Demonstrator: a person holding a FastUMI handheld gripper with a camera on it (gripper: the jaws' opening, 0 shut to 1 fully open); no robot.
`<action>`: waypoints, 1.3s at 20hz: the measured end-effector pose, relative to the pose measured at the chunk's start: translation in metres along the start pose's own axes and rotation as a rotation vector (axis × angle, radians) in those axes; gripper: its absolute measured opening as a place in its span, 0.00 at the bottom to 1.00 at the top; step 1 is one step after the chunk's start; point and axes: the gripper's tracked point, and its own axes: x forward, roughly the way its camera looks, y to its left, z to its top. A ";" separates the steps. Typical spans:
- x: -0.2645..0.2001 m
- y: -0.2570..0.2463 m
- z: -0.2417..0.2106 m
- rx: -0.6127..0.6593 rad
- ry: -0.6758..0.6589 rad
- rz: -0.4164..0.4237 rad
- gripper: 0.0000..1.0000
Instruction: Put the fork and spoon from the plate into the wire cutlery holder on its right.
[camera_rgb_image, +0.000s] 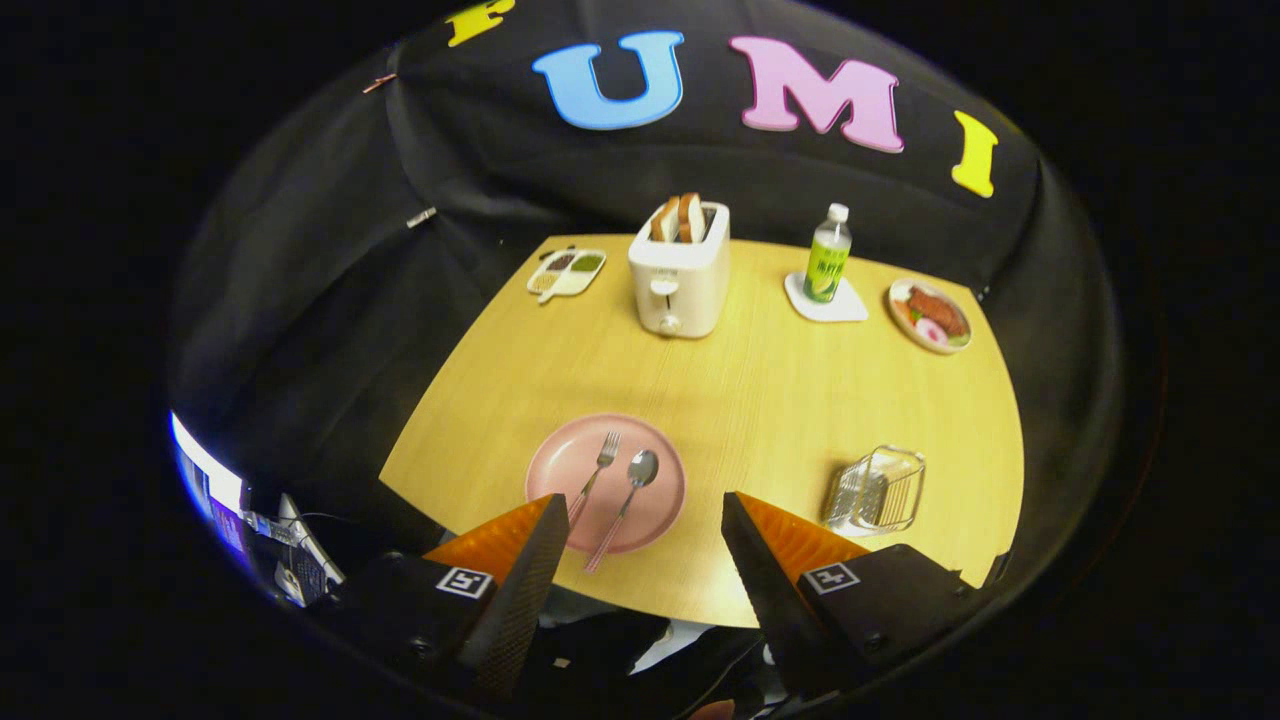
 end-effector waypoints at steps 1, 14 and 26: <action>0.012 0.001 -0.008 0.010 0.042 0.005 0.93; 0.130 0.031 -0.089 0.109 0.385 0.013 0.65; 0.178 0.016 -0.123 0.195 0.518 -0.098 0.37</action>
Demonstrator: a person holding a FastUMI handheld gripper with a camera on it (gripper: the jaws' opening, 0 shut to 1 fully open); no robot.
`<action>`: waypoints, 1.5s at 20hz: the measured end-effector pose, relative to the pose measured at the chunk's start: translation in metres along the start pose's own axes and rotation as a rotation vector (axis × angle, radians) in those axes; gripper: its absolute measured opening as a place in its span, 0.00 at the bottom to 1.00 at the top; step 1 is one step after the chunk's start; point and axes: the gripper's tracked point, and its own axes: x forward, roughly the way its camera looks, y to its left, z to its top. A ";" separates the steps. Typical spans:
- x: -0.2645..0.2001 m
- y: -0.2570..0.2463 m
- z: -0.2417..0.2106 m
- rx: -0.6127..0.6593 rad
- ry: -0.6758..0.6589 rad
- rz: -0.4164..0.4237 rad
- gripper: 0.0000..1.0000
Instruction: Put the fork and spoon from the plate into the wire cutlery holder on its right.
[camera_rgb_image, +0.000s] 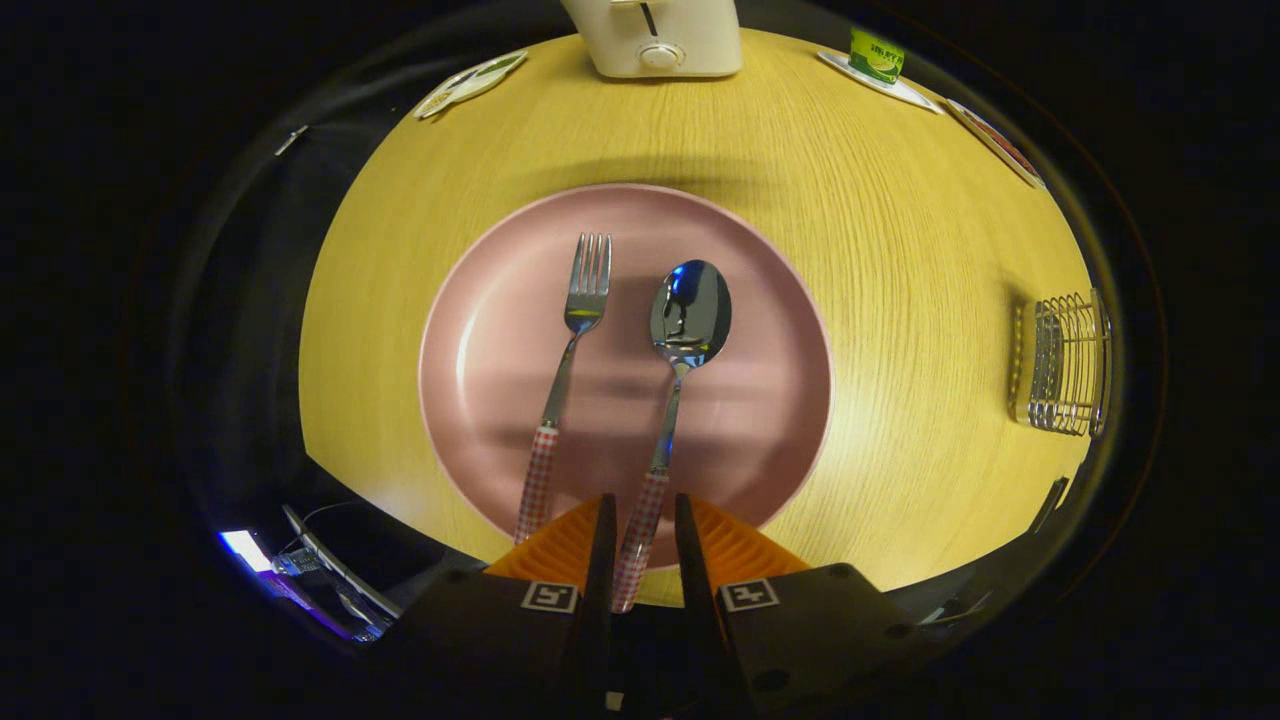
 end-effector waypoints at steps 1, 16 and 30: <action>-0.001 -0.003 0.002 0.021 0.004 -0.002 0.25; -0.106 -0.008 0.021 0.052 -0.127 0.240 0.13; -0.202 -0.251 0.010 -0.152 0.027 -0.008 0.12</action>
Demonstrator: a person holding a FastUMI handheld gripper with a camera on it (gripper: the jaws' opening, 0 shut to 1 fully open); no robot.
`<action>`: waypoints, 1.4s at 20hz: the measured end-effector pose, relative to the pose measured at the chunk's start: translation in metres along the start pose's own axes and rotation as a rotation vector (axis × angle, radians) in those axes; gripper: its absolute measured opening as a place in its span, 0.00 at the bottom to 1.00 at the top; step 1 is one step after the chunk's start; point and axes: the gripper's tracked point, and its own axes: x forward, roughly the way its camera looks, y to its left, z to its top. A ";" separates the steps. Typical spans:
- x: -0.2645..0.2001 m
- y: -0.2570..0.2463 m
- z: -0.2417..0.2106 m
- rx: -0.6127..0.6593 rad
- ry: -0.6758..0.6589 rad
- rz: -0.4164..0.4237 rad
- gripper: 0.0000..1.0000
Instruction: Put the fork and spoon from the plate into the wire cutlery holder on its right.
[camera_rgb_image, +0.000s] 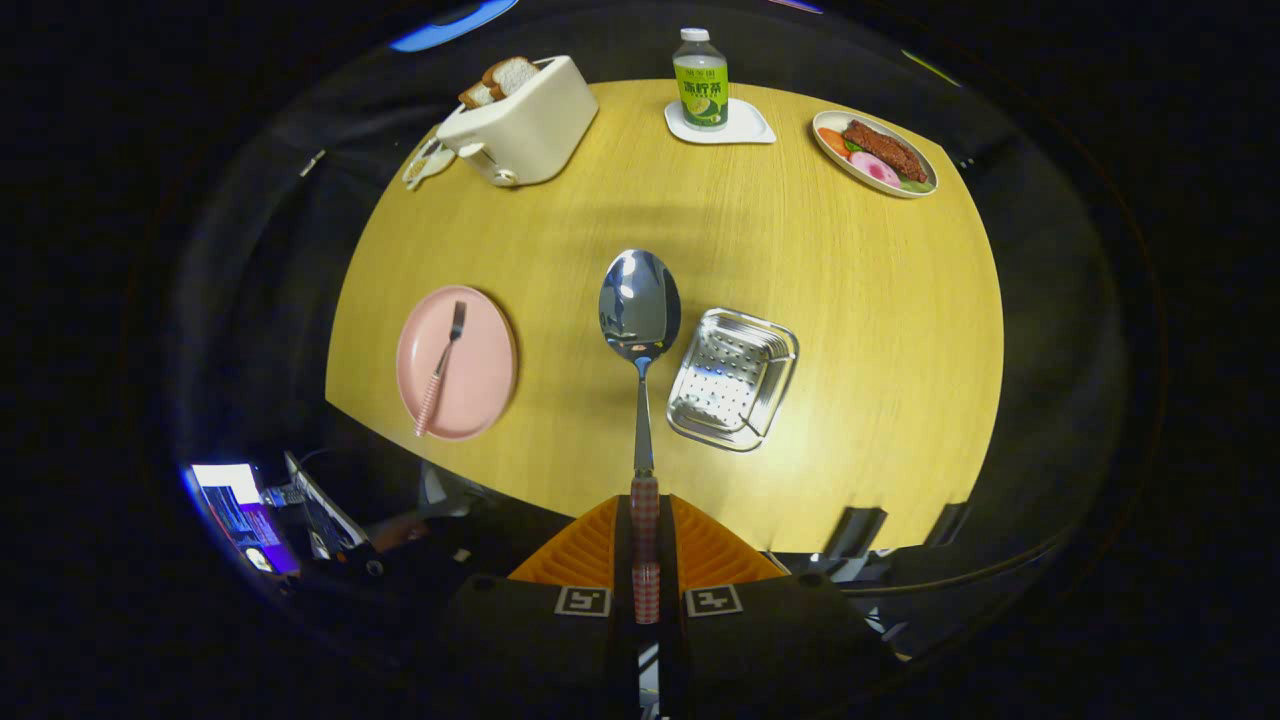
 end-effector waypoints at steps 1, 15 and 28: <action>0.002 -0.011 -0.005 -0.023 0.045 -0.018 0.12; 0.045 -0.060 -0.005 -0.072 0.581 -0.103 0.12; 0.066 -0.055 0.011 -0.028 0.588 -0.072 0.19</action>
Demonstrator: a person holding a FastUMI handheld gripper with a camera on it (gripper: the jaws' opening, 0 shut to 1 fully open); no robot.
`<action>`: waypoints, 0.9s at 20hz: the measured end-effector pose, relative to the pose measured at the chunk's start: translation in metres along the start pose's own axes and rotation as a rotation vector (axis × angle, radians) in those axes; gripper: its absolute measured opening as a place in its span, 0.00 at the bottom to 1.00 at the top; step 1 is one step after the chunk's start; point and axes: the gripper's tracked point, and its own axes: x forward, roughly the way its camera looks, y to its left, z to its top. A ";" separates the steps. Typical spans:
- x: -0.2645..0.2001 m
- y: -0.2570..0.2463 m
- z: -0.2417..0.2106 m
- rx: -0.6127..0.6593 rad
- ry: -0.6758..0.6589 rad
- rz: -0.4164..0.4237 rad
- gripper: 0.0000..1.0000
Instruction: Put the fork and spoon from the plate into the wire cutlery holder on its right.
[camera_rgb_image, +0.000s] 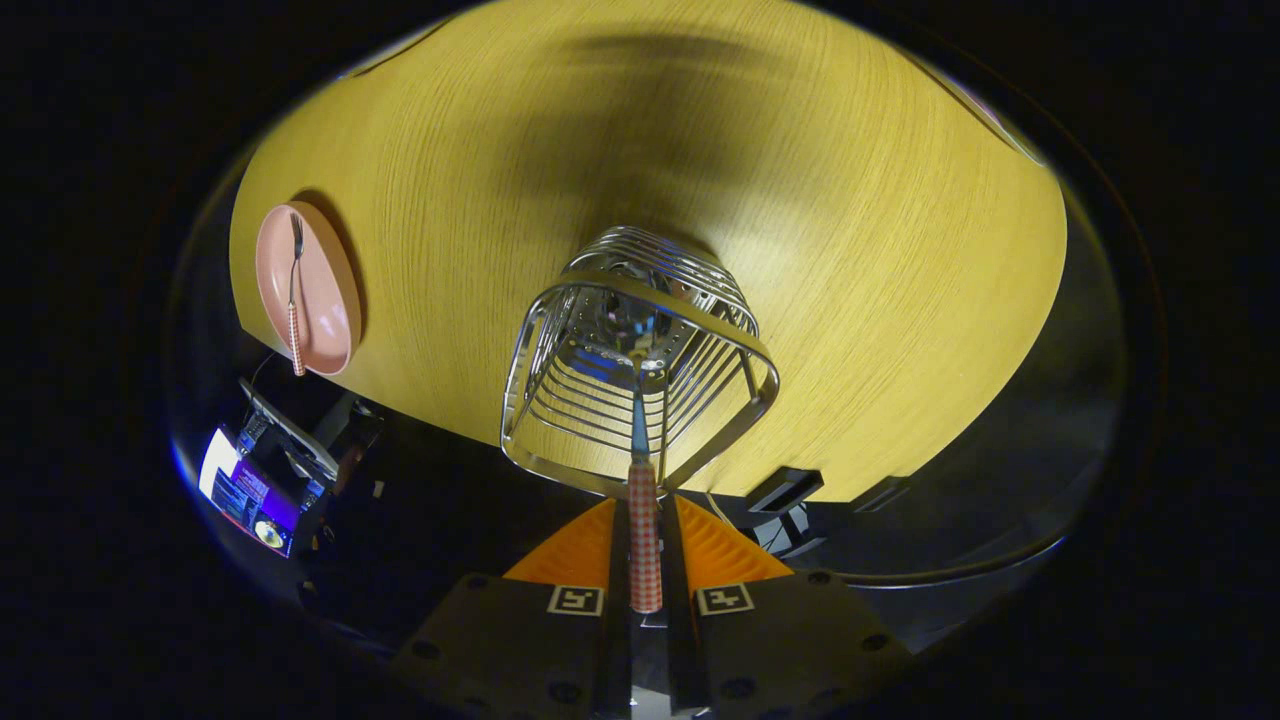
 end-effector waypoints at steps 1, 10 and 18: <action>-0.002 0.001 0.001 0.001 -0.025 0.009 0.26; -0.092 0.034 -0.005 0.050 -0.507 0.185 0.29; -0.117 0.170 -0.017 0.005 -0.743 0.371 0.39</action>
